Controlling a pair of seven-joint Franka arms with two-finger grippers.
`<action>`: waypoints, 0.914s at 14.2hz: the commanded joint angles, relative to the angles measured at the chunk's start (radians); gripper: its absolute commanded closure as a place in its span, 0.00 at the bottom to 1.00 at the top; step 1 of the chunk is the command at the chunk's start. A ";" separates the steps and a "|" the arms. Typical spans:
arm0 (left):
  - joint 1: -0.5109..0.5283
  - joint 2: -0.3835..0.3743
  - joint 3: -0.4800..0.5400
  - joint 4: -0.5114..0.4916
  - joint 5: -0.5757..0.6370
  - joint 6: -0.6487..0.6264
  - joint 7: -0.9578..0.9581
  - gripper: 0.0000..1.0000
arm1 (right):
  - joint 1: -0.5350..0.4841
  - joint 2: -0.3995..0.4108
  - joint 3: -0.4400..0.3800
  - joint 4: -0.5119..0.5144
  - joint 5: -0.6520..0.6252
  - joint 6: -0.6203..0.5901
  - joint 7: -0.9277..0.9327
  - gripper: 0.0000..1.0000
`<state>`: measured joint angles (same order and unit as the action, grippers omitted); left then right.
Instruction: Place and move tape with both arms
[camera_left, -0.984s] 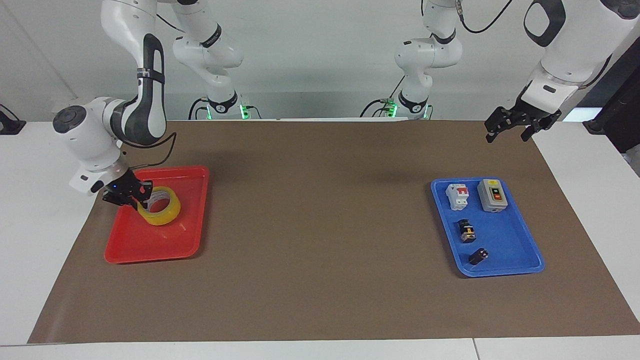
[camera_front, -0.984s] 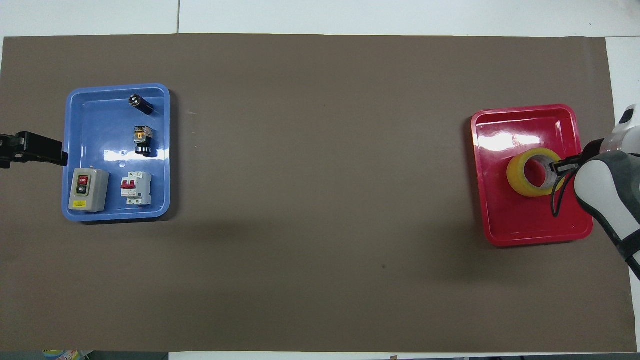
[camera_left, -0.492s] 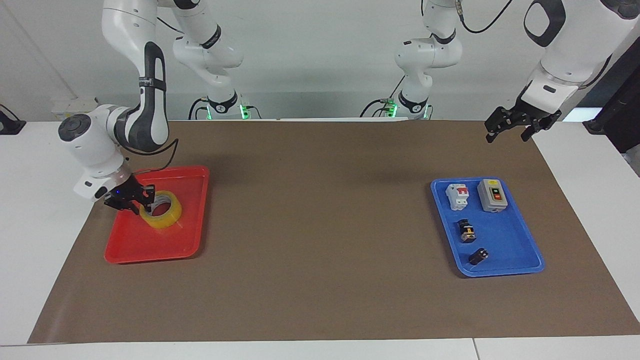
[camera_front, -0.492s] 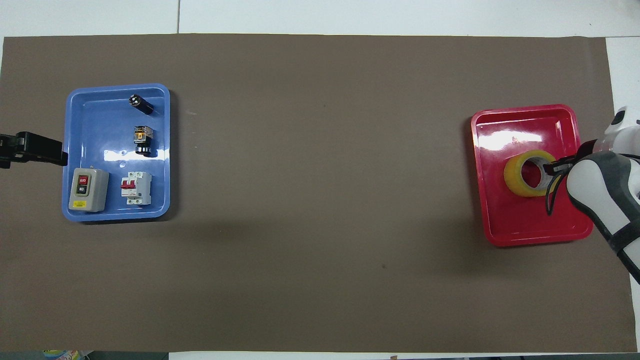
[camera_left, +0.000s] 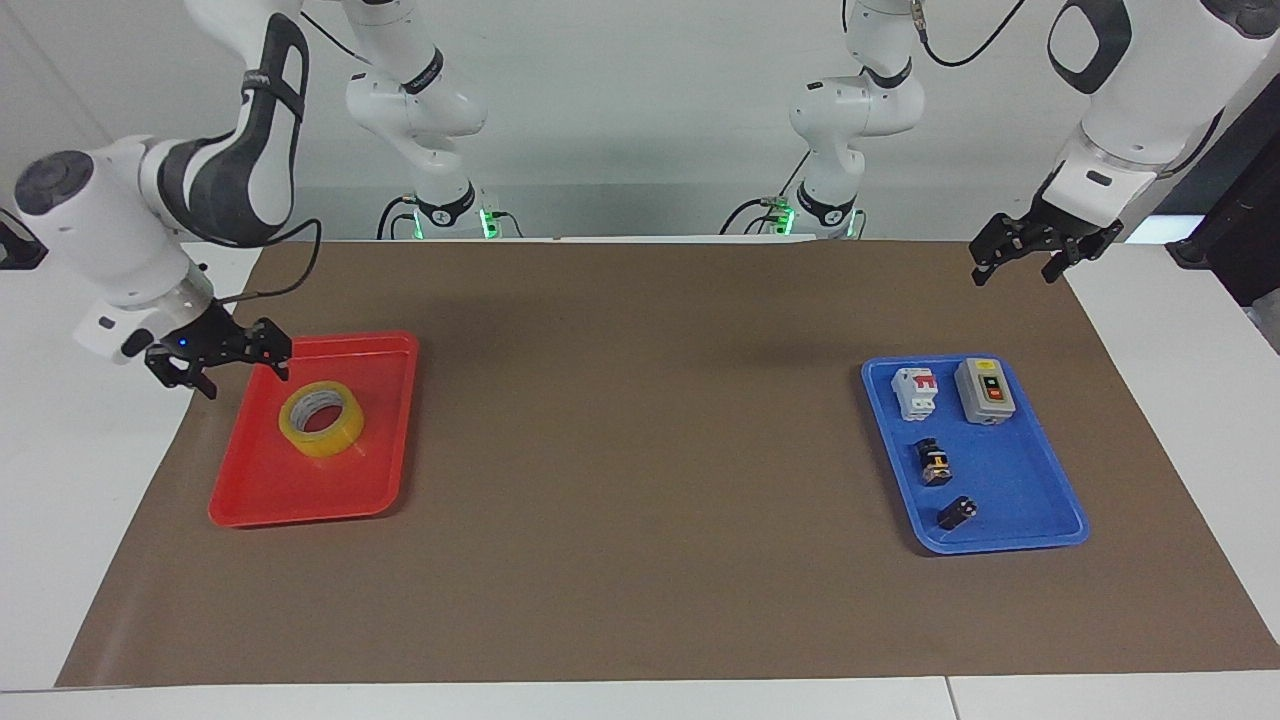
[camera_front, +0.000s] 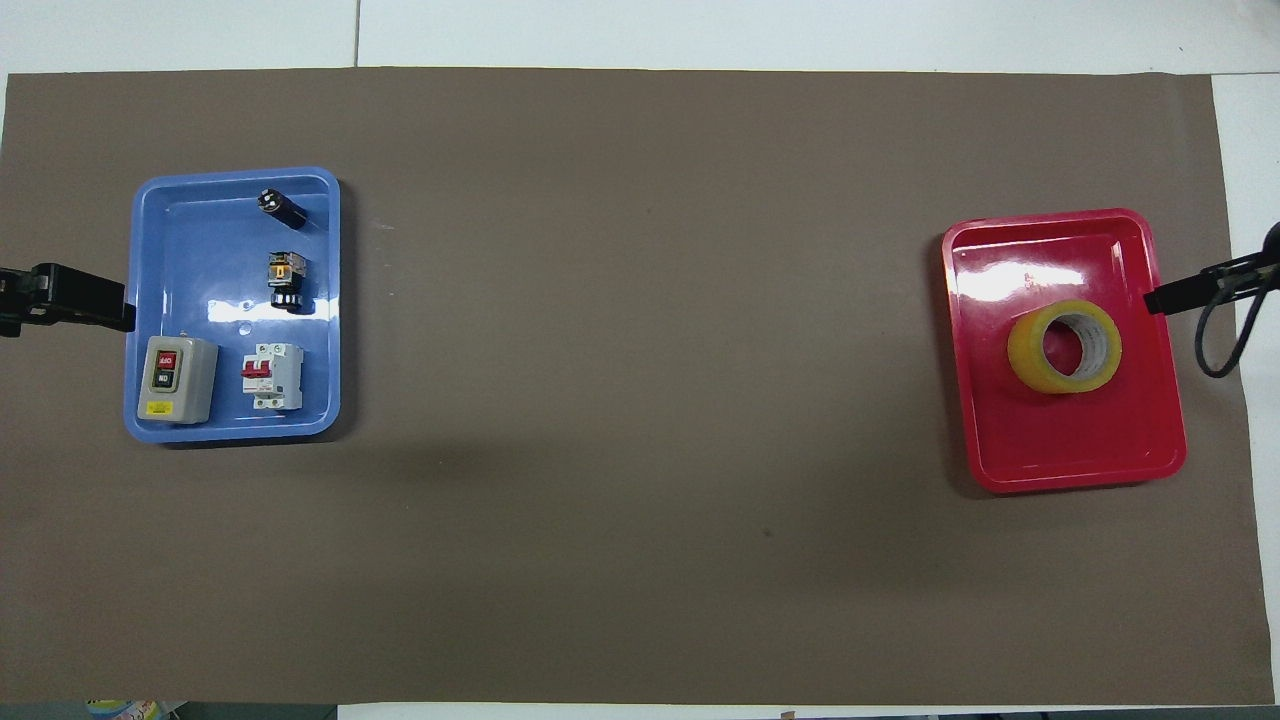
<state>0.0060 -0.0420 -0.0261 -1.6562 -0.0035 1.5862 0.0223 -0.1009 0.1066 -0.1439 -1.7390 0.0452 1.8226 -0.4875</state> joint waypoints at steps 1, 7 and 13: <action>0.008 -0.013 -0.005 -0.004 0.022 -0.014 0.008 0.00 | 0.024 0.002 0.007 0.198 -0.016 -0.200 0.122 0.00; 0.008 -0.013 -0.005 -0.005 0.022 -0.014 0.008 0.00 | 0.059 -0.132 0.007 0.170 -0.019 -0.414 0.317 0.00; 0.008 -0.013 -0.005 -0.004 0.022 -0.014 0.008 0.00 | 0.058 -0.163 0.041 0.125 -0.054 -0.421 0.313 0.00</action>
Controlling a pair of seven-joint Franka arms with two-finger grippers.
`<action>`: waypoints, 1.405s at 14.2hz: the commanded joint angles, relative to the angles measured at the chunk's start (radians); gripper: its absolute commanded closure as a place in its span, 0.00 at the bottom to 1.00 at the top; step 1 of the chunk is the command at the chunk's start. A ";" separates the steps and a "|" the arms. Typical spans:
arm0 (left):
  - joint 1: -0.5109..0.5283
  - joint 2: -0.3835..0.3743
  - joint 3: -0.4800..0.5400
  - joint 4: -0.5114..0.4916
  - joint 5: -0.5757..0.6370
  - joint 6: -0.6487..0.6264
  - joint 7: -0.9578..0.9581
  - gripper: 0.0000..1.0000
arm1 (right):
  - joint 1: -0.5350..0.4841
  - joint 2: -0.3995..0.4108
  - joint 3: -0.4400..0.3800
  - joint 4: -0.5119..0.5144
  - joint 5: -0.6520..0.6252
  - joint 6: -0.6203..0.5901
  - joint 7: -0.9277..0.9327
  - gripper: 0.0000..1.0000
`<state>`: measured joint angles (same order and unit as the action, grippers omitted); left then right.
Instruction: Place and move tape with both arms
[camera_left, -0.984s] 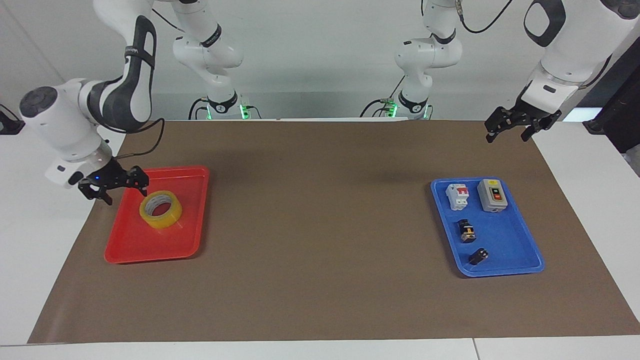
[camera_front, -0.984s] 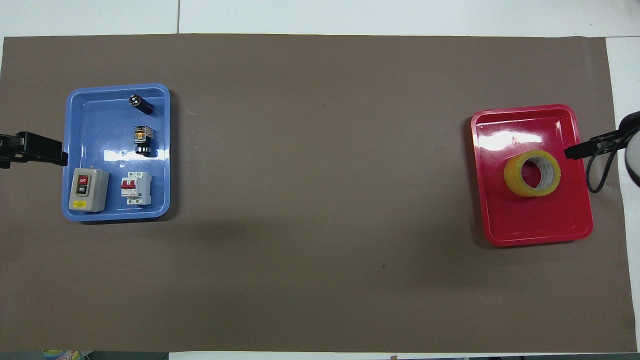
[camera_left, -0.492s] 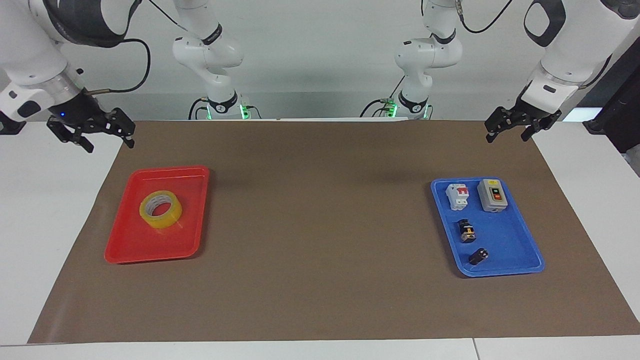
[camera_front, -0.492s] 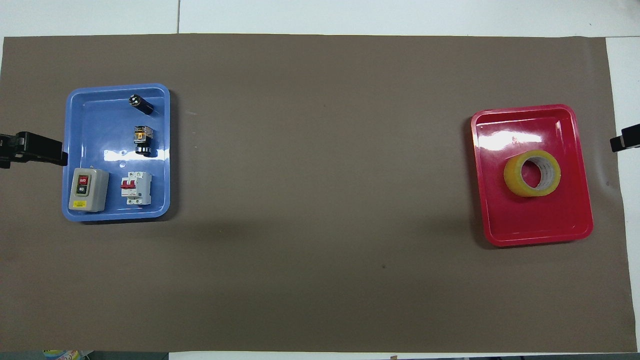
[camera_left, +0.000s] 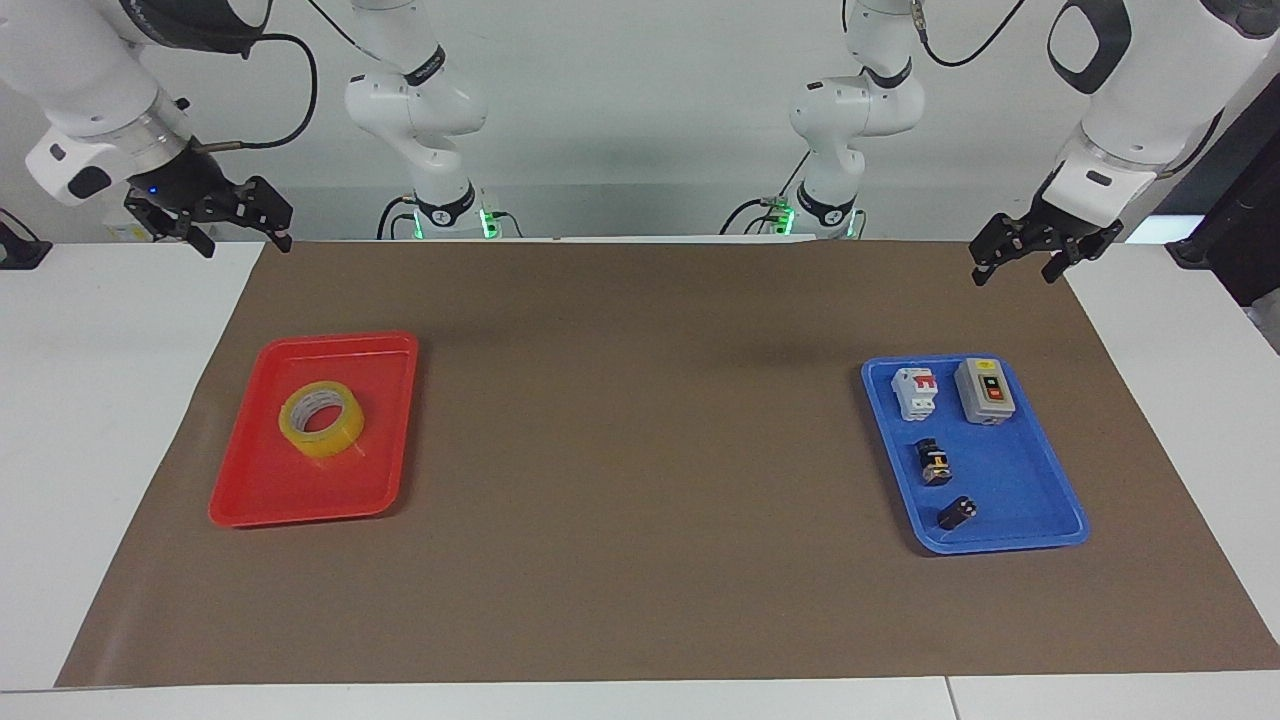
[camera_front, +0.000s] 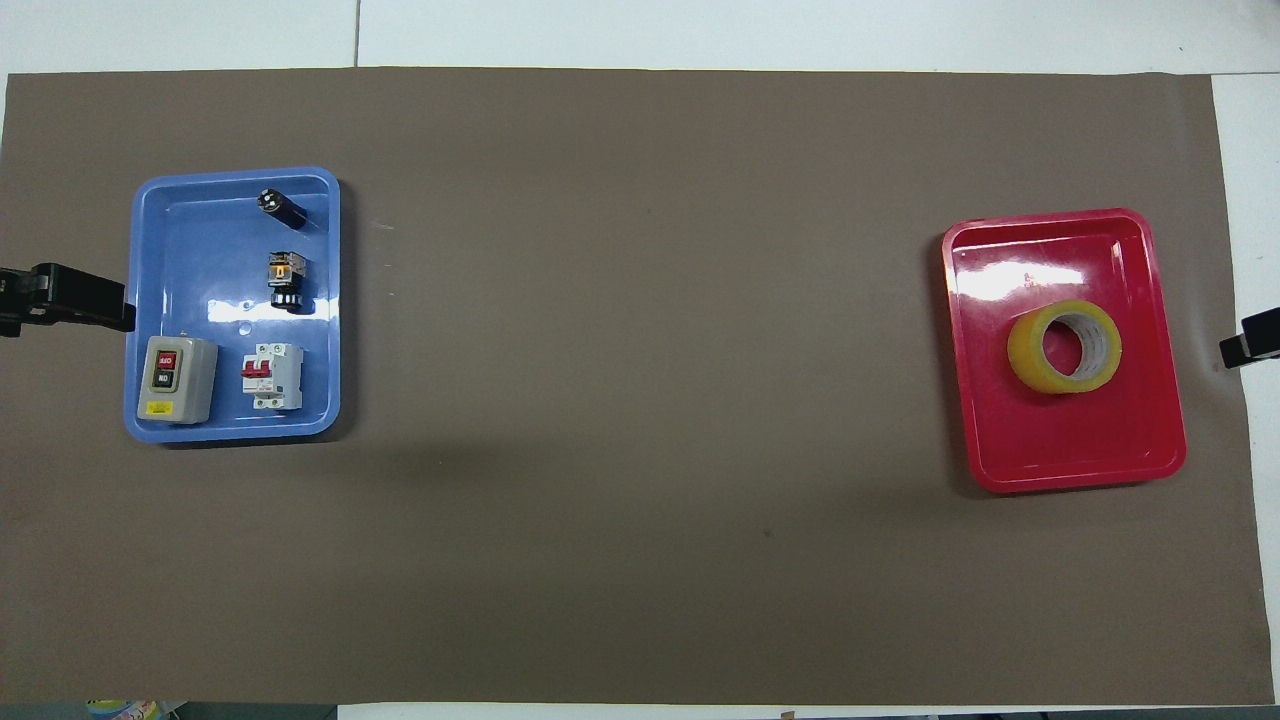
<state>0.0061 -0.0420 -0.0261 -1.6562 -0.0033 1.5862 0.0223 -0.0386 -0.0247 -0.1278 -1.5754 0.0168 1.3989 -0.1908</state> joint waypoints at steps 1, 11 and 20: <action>0.008 -0.013 -0.005 -0.005 0.022 -0.012 0.008 0.00 | -0.003 -0.032 0.027 -0.038 -0.029 0.006 0.016 0.00; 0.008 -0.013 -0.005 -0.005 0.022 -0.012 0.008 0.00 | -0.027 -0.017 0.080 -0.021 -0.110 0.055 0.008 0.00; 0.008 -0.013 -0.005 -0.005 0.022 -0.012 0.008 0.00 | -0.014 -0.023 0.082 -0.026 -0.092 0.072 0.017 0.00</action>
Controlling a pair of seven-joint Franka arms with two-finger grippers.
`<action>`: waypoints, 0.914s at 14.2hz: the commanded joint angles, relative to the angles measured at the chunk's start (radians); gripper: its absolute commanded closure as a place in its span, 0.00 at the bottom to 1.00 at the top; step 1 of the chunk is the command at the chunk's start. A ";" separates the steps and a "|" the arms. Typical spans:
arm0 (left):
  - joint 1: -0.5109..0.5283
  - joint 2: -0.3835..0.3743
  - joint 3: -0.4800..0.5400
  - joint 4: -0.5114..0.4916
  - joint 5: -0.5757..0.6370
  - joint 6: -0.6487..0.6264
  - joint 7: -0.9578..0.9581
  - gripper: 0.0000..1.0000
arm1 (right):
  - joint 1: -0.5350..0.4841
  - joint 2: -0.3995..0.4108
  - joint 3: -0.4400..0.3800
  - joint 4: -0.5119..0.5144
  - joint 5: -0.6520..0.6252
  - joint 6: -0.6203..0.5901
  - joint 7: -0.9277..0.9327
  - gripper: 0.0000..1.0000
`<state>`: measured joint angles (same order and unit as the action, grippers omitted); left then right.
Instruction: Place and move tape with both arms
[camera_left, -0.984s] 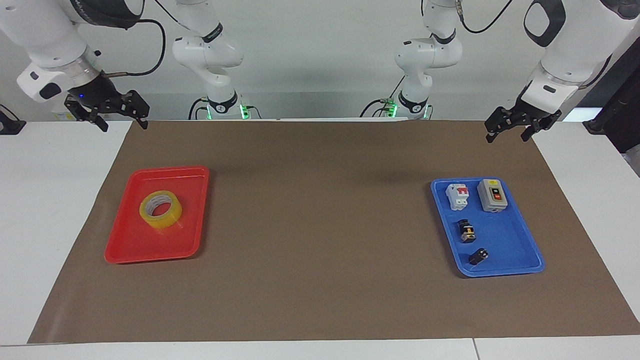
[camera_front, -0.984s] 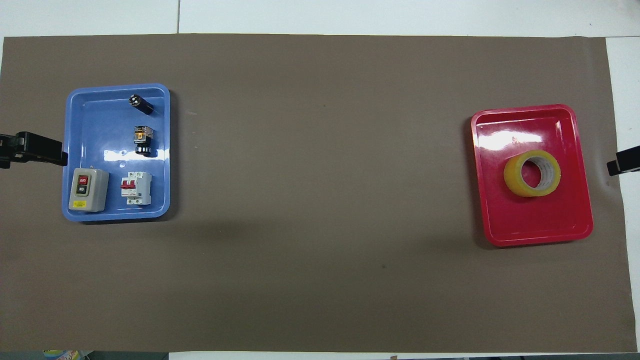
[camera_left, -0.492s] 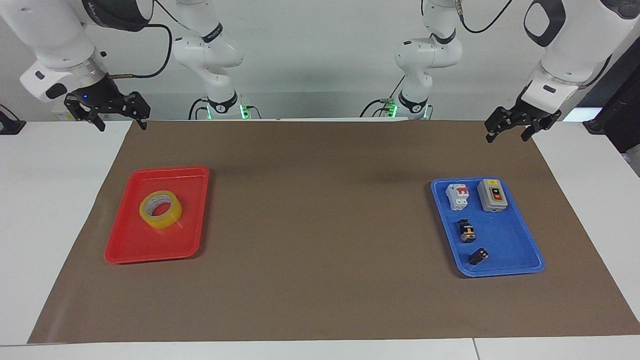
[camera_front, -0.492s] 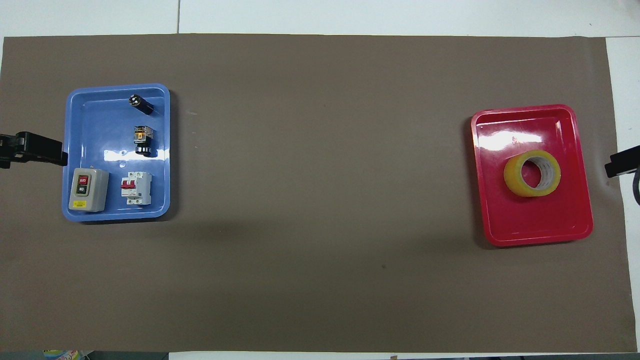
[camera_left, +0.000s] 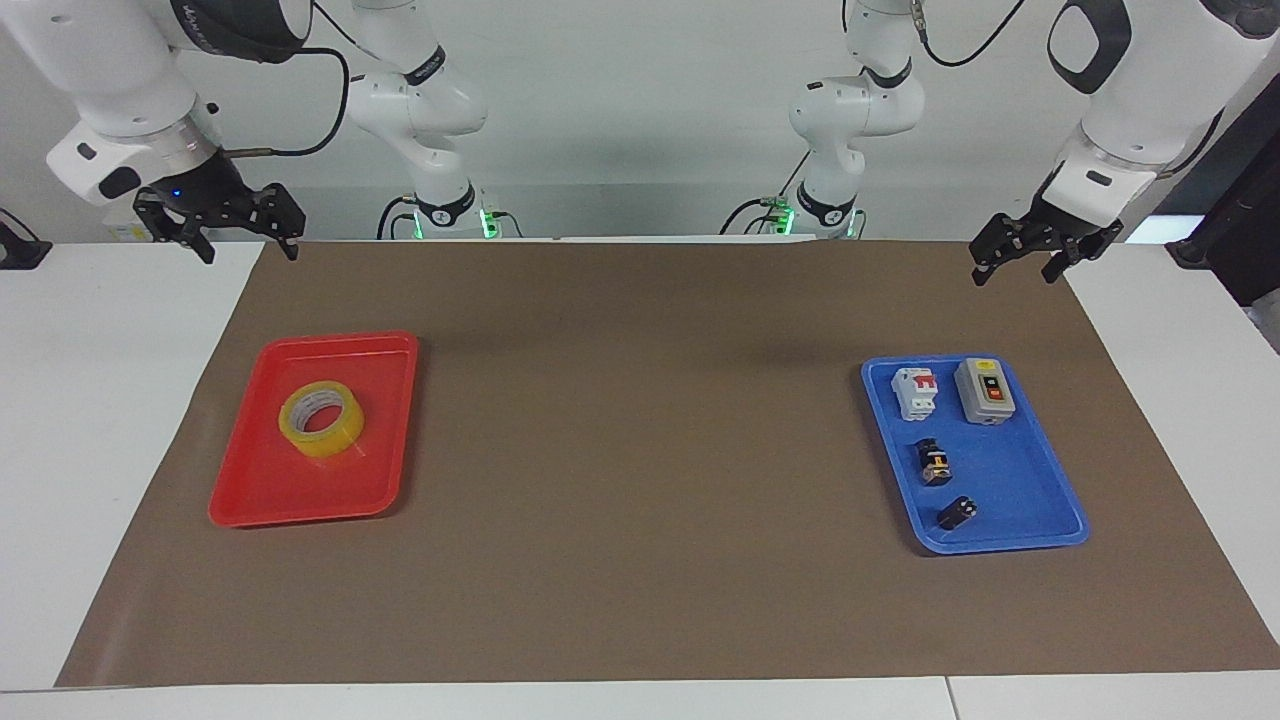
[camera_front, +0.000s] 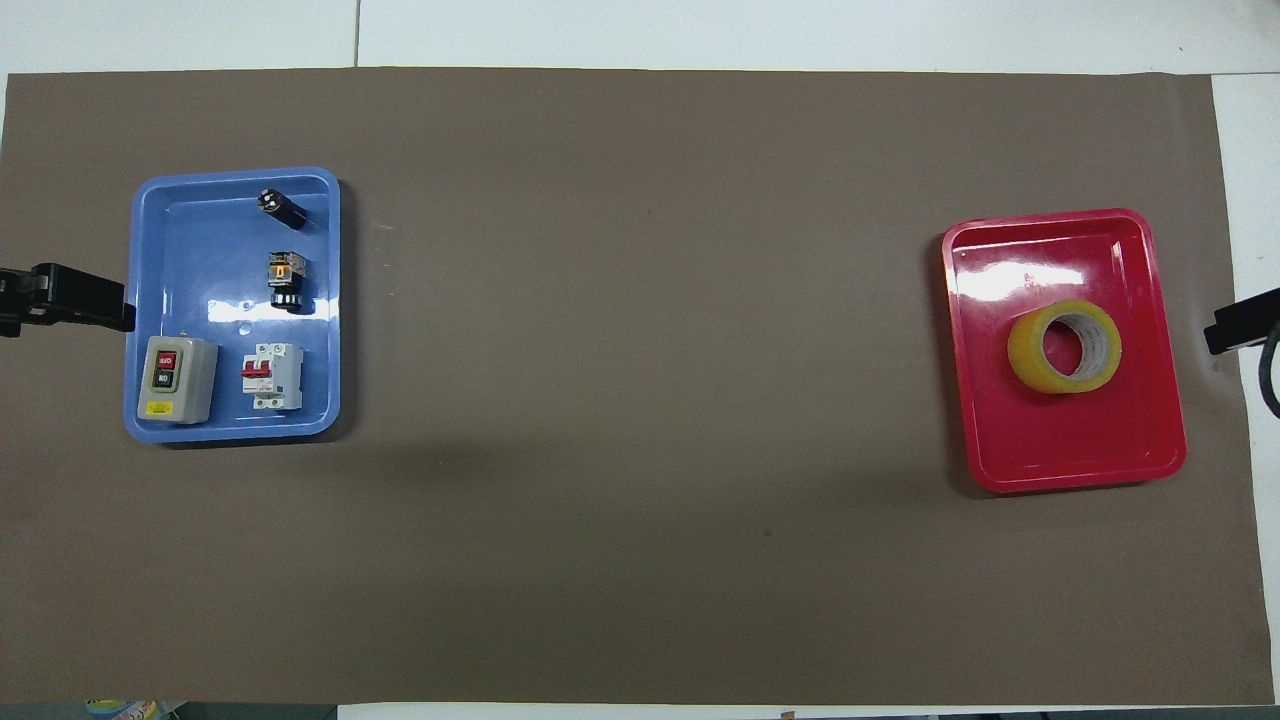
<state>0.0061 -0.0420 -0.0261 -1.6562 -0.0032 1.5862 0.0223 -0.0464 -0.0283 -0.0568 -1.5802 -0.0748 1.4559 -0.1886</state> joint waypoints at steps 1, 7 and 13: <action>0.008 -0.013 -0.005 -0.004 0.022 -0.012 0.008 0.00 | -0.004 -0.019 0.011 -0.021 0.000 0.018 0.017 0.00; 0.008 -0.013 -0.005 -0.005 0.022 -0.014 0.008 0.00 | -0.021 -0.015 0.005 -0.018 0.050 0.034 0.015 0.00; 0.008 -0.013 -0.005 -0.004 0.022 -0.012 0.008 0.00 | -0.017 -0.016 0.005 -0.020 0.049 0.037 0.015 0.00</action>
